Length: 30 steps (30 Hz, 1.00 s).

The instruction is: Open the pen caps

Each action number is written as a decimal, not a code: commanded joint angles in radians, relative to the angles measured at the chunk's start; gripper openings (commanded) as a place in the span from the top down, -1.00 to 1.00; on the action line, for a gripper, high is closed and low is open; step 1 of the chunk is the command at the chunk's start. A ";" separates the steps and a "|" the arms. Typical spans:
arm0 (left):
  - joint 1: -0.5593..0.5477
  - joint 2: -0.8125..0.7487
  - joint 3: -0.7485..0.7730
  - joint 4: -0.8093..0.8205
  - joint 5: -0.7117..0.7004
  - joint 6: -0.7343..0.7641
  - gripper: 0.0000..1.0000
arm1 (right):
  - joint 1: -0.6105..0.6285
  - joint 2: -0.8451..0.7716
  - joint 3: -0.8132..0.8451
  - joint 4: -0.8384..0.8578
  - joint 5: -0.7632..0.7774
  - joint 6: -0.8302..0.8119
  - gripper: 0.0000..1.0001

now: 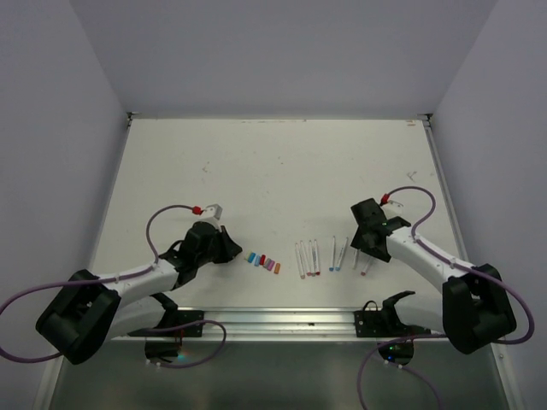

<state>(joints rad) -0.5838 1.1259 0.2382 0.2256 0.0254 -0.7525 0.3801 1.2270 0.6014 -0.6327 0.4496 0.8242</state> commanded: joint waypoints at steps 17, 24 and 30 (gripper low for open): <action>-0.001 -0.075 -0.053 -0.009 0.025 -0.056 0.13 | -0.003 -0.127 0.049 -0.025 -0.002 -0.045 -0.49; 0.001 -0.187 -0.028 -0.101 -0.018 -0.068 -0.30 | -0.003 -0.152 0.067 -0.050 0.004 -0.053 -0.97; -0.001 -0.355 0.032 -0.261 -0.100 -0.079 -1.00 | -0.003 -0.182 0.104 -0.097 -0.023 -0.072 -0.97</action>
<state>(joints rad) -0.5838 0.8402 0.2058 0.0593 -0.0135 -0.8272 0.3801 1.0851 0.6514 -0.6914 0.4461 0.7731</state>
